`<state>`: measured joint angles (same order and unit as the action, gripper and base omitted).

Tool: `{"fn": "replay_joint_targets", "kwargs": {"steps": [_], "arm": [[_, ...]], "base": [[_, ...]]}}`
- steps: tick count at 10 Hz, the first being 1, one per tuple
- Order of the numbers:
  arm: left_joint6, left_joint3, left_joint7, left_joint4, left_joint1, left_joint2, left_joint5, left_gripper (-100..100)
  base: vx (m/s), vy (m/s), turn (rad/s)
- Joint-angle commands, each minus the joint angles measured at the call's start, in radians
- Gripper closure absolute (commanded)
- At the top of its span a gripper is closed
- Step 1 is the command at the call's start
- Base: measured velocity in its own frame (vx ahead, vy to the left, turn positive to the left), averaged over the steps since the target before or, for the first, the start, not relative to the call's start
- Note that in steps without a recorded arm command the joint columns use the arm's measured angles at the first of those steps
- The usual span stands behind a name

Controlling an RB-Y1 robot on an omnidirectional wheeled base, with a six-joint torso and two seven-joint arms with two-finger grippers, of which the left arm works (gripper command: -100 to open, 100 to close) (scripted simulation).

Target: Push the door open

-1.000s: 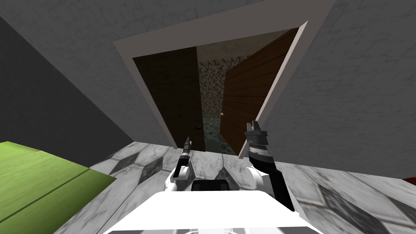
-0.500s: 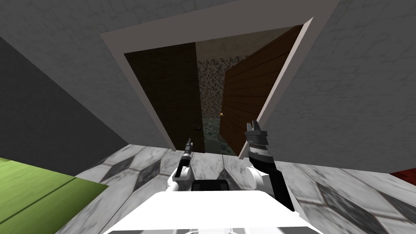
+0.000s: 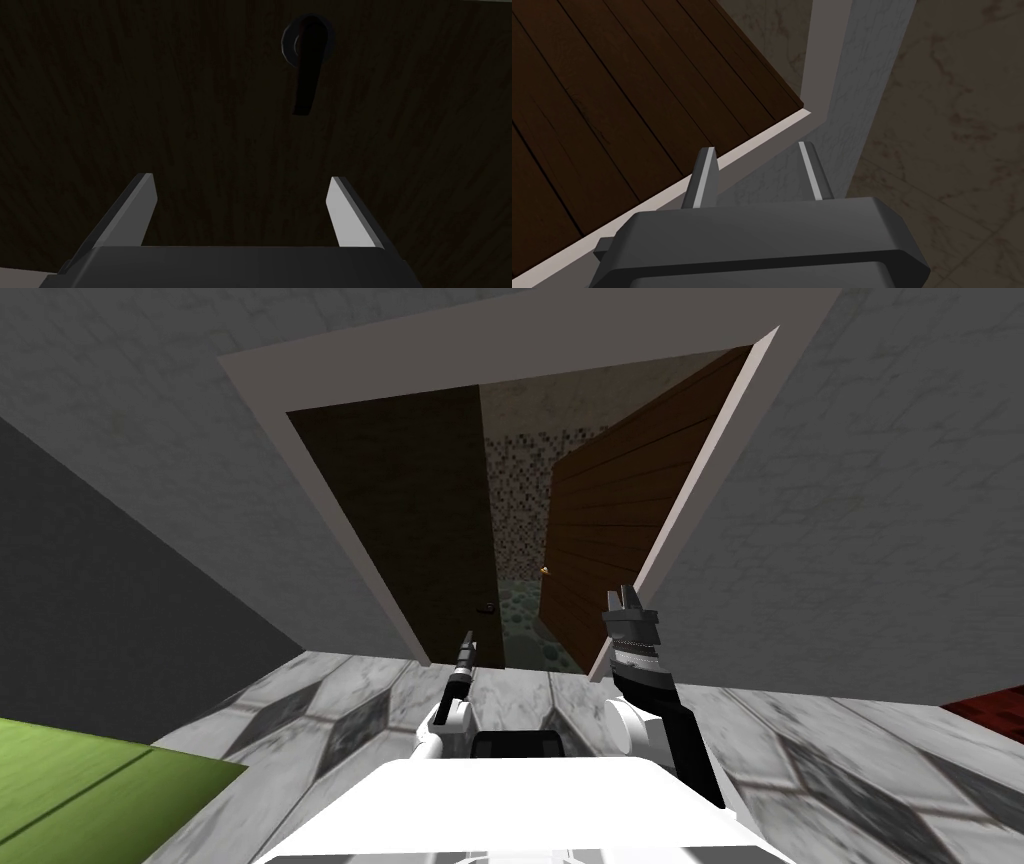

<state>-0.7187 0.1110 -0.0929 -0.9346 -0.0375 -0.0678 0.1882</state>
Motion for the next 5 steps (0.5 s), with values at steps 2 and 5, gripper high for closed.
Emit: {"fn": "replay_joint_targets", "kwargs": {"steps": [2,5], "arm": [[-0.020,0.007,0.002,0.075,-0.030,0.004,0.006,-100],[-0.035,0.014,0.003,0.139,-0.055,0.010,0.012,-100]], "base": [[0.084,0.056,-0.058],[0.077,0.050,-0.047]]}}
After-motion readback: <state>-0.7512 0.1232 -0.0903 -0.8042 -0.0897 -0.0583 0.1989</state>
